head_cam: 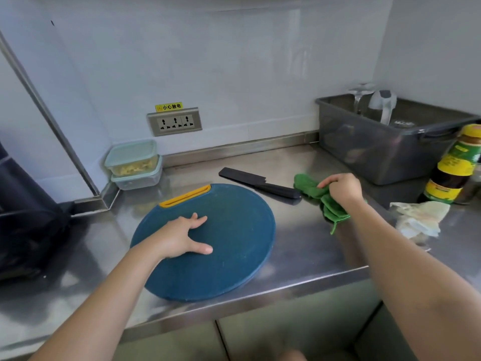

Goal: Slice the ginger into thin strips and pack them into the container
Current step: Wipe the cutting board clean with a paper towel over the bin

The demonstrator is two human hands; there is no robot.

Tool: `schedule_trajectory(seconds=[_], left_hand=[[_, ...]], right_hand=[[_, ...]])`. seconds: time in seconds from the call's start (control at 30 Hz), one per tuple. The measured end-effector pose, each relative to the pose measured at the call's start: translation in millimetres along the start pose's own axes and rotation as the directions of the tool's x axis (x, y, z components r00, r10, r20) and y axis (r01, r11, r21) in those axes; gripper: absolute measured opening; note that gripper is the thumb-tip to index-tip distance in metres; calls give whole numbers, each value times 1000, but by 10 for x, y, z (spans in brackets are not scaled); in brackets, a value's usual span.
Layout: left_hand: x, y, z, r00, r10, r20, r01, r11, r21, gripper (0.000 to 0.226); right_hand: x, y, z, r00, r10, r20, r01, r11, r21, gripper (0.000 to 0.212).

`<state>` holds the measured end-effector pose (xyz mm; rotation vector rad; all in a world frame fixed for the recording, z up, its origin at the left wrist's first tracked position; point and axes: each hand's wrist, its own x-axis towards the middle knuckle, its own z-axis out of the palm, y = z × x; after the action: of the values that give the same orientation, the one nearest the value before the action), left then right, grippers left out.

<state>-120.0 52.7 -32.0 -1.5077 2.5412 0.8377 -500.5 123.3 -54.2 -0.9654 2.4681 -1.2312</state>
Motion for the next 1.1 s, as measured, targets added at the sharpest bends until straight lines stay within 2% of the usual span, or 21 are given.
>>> schedule_trajectory(seconds=[0.13,0.23,0.33,0.43,0.53,0.67,0.73,0.83,0.93,1.1], left_hand=[[-58,31,47,999,-31,-36,31,1000,-4,85],[-177,149,139,987,-19,-159,21,1000,7,72],[-393,352,298,957,96,-275,-115,992,-55,53],[-618,577,411,923,206,-324,-243,967,-77,43],[-740,683,471,928,250,-277,-271,962,-38,46],[-815,674,543,955,234,-183,-239,971,-1,52],[-838,664,594,959,228,-170,-230,973,9,53],[-887,746,713,951,266,-155,-269,963,-1,52],[-899,969,881,921,374,-110,-376,927,8,50],[-805,1507,1109,870,492,-29,-489,869,73,58]], right_hand=[[-392,55,-51,996,21,-82,-22,1000,-11,48],[-699,79,-103,992,31,-123,-32,999,-4,49],[-965,130,-149,995,22,-94,-20,1000,15,52],[-1246,118,-230,1000,-21,-10,21,1000,8,52],[-1525,99,-256,987,-118,111,117,993,16,53],[-1813,182,-290,925,-269,269,273,962,25,62],[-1962,234,-386,906,-283,314,308,951,-33,53],[-2200,322,-614,918,-249,310,296,948,-114,36],[-2314,379,-829,946,-182,269,220,968,-117,43],[-2308,347,-1246,986,-146,87,158,974,-160,40]])
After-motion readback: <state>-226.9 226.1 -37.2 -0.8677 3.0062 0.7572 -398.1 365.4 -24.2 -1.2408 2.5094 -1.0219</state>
